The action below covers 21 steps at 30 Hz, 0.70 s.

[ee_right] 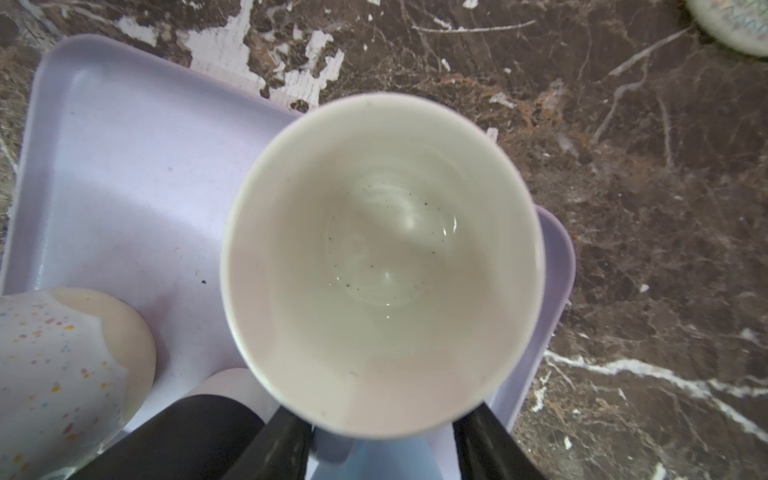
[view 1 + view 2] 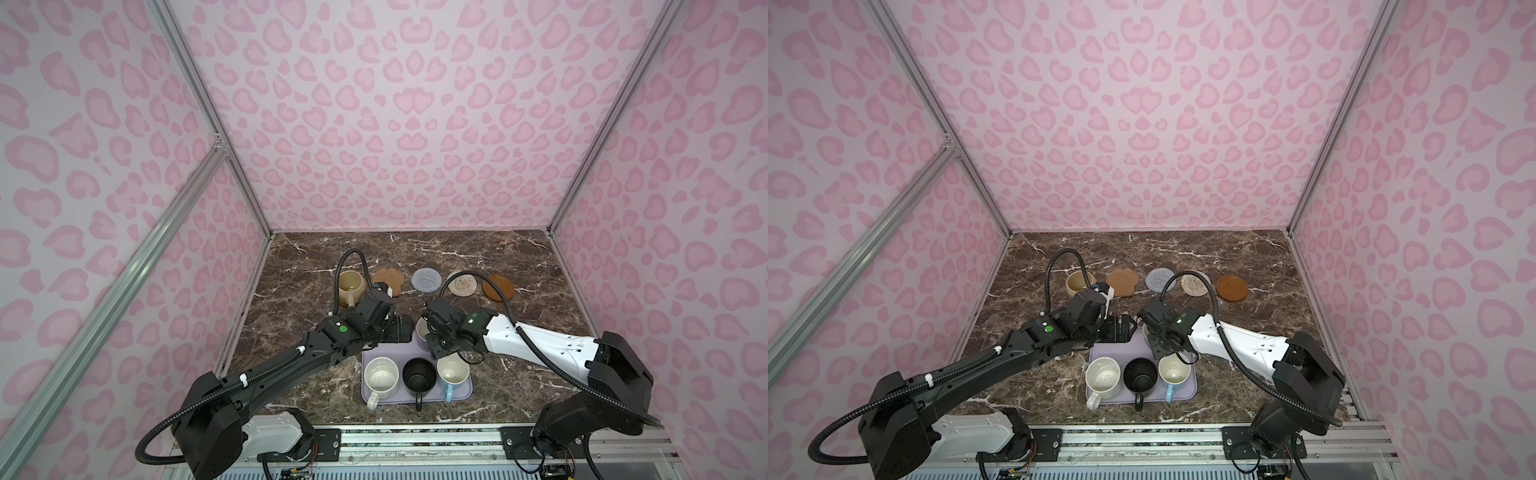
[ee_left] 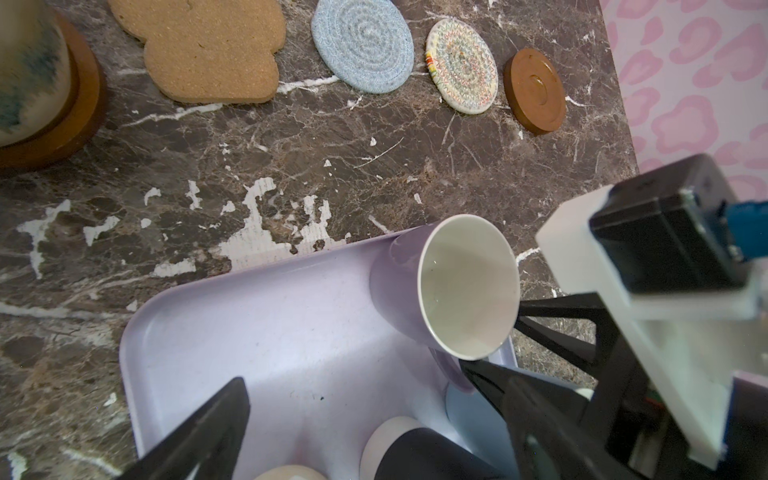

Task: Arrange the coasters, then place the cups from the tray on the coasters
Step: 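Close the right gripper on the lavender mug's handle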

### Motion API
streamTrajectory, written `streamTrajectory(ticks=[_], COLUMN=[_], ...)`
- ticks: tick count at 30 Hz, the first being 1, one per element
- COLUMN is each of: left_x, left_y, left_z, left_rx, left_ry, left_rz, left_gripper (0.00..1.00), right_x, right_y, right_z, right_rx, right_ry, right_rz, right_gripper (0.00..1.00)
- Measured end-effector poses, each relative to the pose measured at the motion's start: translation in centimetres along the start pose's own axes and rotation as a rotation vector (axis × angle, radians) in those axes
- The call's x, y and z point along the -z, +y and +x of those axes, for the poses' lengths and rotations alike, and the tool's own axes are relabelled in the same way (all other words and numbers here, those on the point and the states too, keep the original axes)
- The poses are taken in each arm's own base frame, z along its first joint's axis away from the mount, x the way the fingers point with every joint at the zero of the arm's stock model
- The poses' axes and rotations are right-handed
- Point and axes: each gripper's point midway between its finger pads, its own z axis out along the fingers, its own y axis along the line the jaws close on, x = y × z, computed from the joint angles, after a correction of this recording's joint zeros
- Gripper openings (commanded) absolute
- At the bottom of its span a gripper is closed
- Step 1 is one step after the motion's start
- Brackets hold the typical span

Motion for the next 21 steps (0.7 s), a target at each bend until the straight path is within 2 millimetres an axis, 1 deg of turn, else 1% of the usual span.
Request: streamTrajectory(ticks=[3,8,12,16,18,21], left_x=[-0.10,-0.12,-0.10,0.20,0.38,0.63], left_y=[-0.09,-0.10,-0.09,0.08,0.20,0.18], left_z=[-0.11,-0.19,-0.21,-0.37,-0.37,-0.58], left_rx=[0.000,0.000,0.000,0.004,0.008,0.025], left_ry=[-0.004,-0.008,-0.009,-0.025,-0.032,-0.054], left_rz=[0.003,0.003,0.002,-0.002,-0.003,0.007], left_gripper=[0.97,0.97,0.97,0.97,0.97,0.97], right_x=[-0.40,-0.65,-0.63,-0.60,-0.46,-0.12], right_y=[-0.02,0.07,-0.07,-0.15,-0.20,-0.04], right_z=[0.24,0.21,0.22,0.22,0.08,-0.10], right_rx=[0.000,-0.008,-0.012,-0.010,-0.010,-0.007], right_ry=[0.013,0.018,0.017,0.015,0.007,-0.007], right_rz=[0.007,0.011,0.019,0.025,0.027,0.022], right_gripper=[0.45,0.34,0.26,0.15,0.09,0.04])
